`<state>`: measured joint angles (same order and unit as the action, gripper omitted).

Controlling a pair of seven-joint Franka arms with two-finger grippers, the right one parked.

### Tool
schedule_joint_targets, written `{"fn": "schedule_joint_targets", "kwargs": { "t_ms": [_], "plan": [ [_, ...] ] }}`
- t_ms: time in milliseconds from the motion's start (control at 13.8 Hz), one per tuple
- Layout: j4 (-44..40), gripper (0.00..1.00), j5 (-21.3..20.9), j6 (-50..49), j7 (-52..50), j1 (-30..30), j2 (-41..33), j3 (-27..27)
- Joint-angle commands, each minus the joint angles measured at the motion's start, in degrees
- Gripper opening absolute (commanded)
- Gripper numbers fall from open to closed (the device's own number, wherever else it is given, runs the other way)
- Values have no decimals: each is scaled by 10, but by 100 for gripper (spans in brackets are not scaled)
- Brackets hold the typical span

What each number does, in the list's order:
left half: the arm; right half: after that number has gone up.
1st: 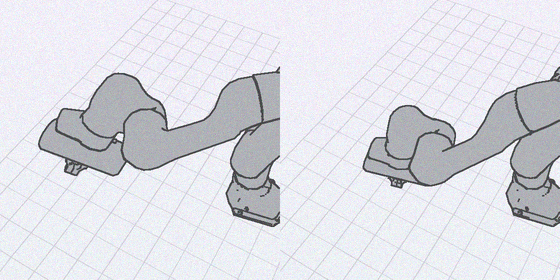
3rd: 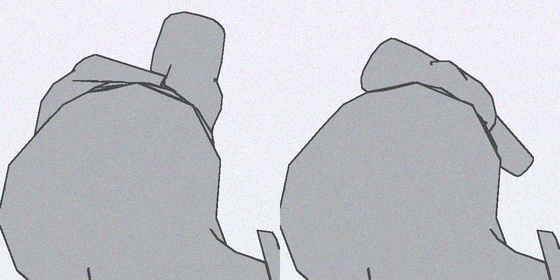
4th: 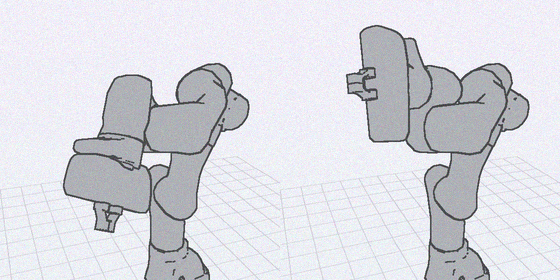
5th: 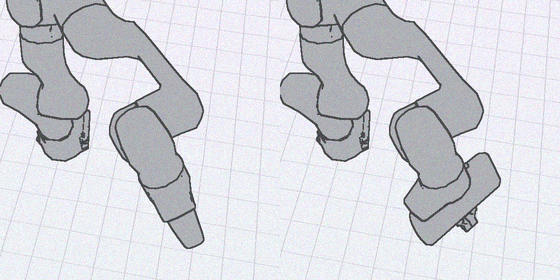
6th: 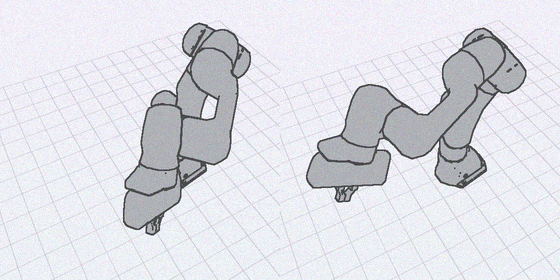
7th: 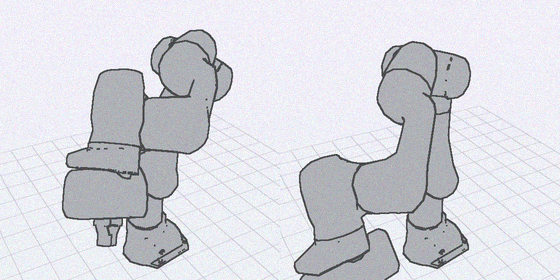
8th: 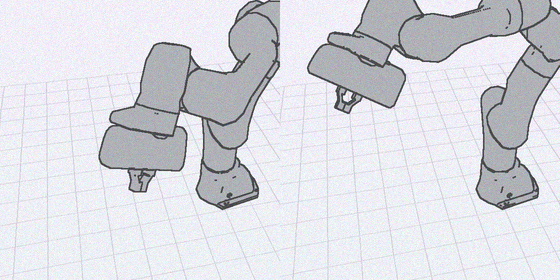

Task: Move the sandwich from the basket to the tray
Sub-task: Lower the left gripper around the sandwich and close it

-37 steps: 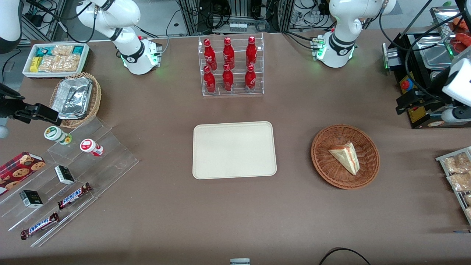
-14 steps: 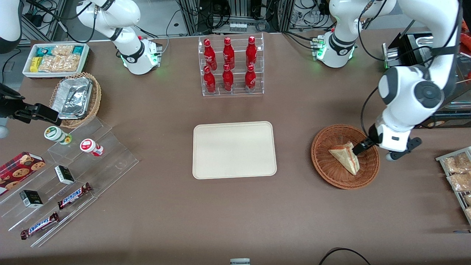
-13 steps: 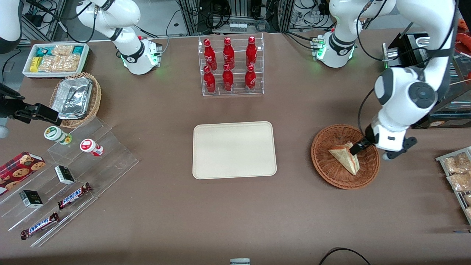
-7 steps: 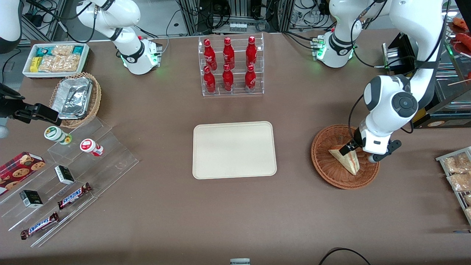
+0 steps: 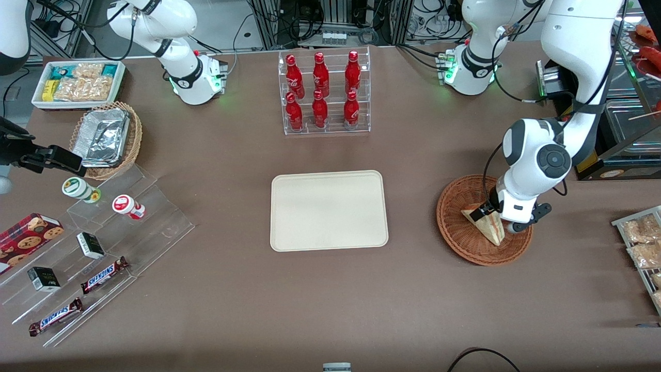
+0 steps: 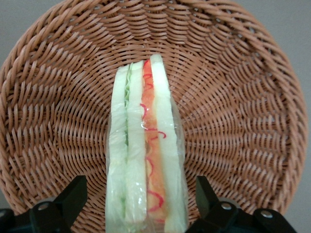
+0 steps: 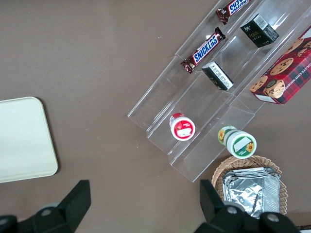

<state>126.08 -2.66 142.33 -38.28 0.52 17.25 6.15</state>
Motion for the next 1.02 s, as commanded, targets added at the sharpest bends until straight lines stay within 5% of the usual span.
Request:
{"fn": "schedule_joint_targets", "kwargs": {
  "t_ms": [0,145,508,944],
  "plan": [
    [-5,35,-18,9,-14,-1,6,-2],
    [-12,0,-18,3,-14,0,4,-2],
    [-105,0,-25,-161,-11,7,-25,1],
    [-278,0,-22,-321,-14,102,-22,3]
  ]
}}
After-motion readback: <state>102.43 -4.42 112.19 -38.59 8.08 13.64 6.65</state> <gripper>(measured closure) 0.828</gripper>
